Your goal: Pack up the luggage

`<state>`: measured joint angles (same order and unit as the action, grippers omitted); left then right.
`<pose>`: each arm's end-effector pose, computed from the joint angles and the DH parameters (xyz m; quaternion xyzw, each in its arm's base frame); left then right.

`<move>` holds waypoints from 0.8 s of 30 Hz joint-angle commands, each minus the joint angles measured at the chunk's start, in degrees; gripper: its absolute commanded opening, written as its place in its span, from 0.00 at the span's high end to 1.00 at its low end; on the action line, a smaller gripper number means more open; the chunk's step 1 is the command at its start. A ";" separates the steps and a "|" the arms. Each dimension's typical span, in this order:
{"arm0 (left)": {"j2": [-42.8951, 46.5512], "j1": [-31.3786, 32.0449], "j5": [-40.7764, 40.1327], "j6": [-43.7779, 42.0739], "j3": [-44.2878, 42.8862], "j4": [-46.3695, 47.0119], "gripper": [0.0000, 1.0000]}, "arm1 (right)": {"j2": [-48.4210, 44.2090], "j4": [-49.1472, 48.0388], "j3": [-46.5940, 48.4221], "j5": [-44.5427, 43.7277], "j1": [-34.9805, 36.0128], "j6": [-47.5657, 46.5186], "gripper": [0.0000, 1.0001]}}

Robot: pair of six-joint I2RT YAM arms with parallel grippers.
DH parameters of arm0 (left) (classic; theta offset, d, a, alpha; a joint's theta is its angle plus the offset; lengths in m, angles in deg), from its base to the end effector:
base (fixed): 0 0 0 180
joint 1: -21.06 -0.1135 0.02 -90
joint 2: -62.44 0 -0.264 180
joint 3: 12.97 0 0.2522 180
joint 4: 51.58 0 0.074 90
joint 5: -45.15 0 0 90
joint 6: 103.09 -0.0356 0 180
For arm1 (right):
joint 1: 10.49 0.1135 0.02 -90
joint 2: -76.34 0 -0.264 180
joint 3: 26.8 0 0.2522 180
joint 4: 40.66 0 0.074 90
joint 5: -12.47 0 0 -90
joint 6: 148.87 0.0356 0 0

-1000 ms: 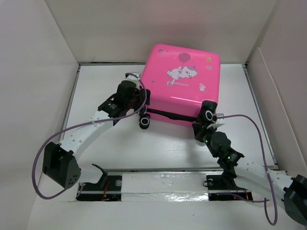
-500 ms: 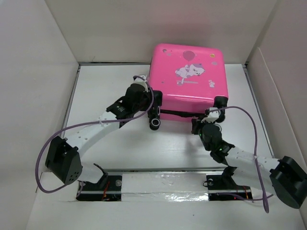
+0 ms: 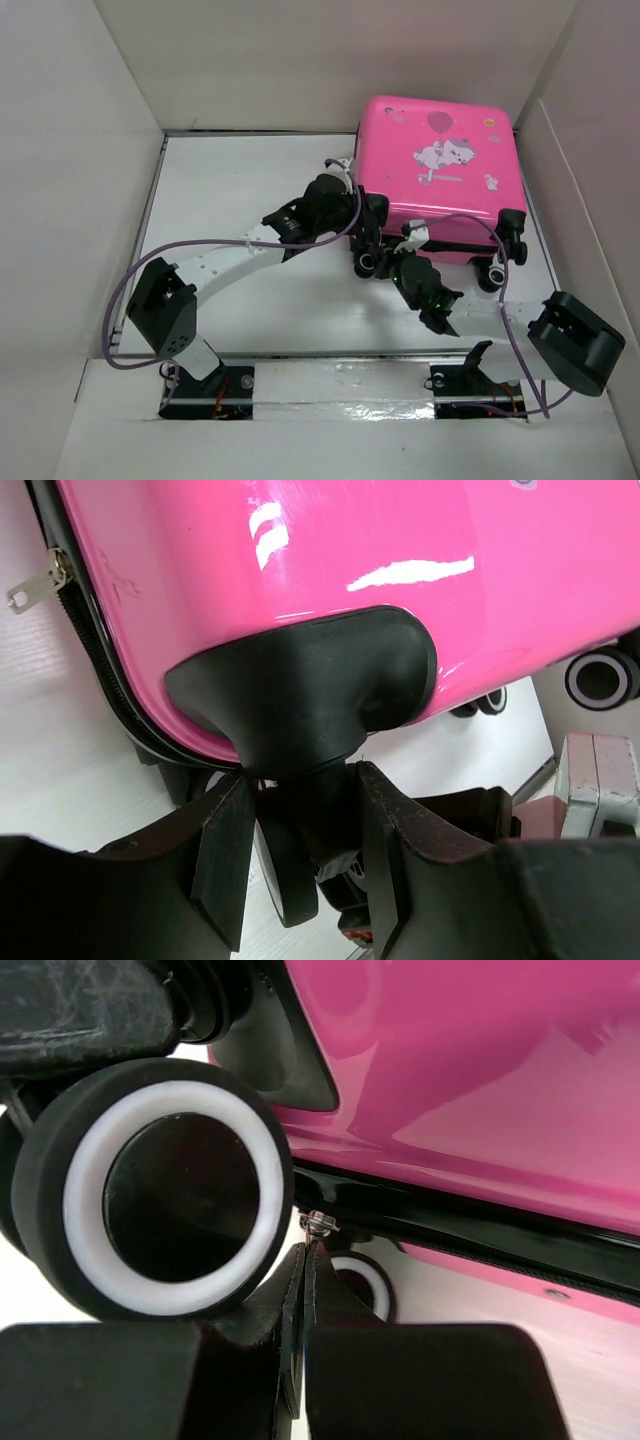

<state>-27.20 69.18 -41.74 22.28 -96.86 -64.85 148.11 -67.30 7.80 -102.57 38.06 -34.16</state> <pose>0.2475 -0.2789 0.3165 0.1060 0.8071 -0.4029 0.4183 0.1720 0.1720 0.1925 -0.0195 0.7632 0.2385 0.6003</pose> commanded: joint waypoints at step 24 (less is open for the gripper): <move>38.99 20.95 -11.71 13.48 42.41 30.71 1.00 | 7.42 -1.10 8.67 40.31 4.88 -0.35 1.00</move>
<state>6.59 87.97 -47.42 31.11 -59.77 -38.10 157.00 -75.74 11.01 -86.61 38.61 -32.04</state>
